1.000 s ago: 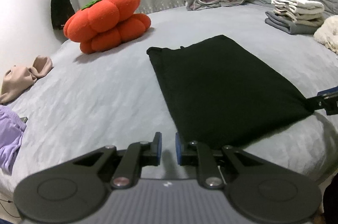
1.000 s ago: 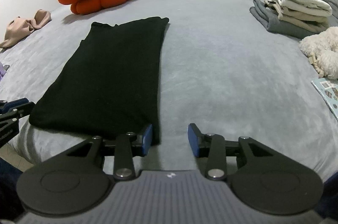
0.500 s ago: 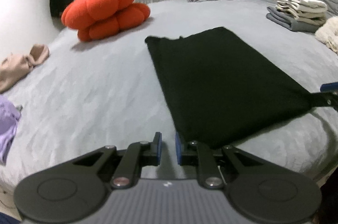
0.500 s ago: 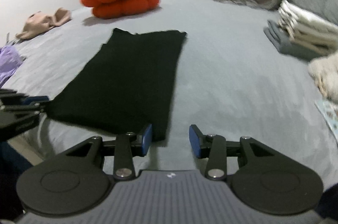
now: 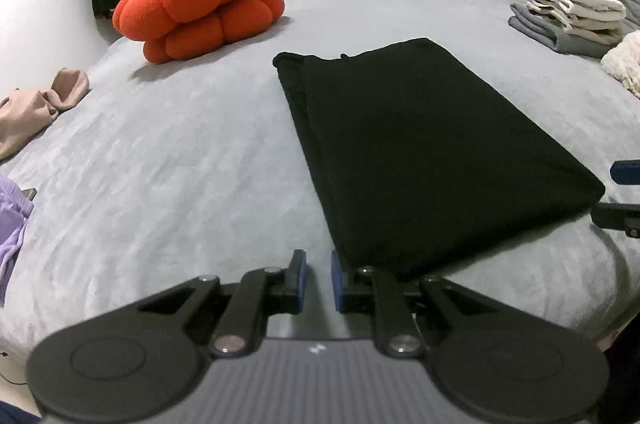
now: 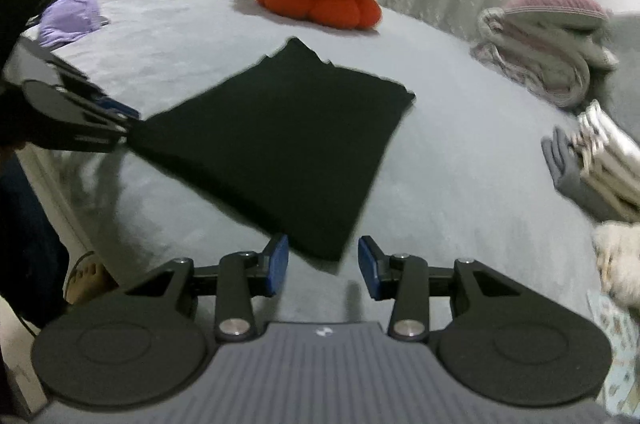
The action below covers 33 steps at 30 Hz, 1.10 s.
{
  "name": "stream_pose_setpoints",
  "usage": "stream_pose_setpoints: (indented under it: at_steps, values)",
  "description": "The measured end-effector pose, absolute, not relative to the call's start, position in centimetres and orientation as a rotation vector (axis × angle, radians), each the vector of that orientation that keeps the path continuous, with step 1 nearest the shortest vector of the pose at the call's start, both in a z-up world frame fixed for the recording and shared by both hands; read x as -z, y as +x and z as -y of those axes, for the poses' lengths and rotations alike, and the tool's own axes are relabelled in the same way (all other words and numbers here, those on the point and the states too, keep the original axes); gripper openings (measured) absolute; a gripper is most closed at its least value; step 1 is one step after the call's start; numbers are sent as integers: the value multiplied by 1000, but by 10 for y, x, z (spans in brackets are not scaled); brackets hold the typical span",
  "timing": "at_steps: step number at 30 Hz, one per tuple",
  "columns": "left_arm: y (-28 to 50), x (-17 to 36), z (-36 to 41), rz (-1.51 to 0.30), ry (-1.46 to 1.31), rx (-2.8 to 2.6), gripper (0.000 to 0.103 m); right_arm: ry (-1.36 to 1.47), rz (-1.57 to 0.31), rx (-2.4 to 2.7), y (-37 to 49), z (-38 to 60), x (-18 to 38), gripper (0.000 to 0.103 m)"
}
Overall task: Fold clothes
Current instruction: 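Move the left gripper to the black strip end and grasp it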
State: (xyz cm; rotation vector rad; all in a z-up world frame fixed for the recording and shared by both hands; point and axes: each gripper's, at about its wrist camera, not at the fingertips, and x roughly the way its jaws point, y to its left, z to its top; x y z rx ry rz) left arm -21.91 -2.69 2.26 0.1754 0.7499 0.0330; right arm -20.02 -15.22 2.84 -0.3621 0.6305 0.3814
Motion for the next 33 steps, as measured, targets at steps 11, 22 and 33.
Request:
stream_pose_setpoints:
  at_steps: [11, 22, 33]
  values:
    - [-218, -22, 27, -753, 177, -35, 14, -471, -606, -385, -209, 141, -17, 43]
    - [-245, -30, 24, -623, 307, 83, 17, -583, -580, -404, -212, 147, -16, 43]
    - [-241, -31, 24, -621, 337, 174, 19, -415, -730, -434, -176, 157, -30, 39]
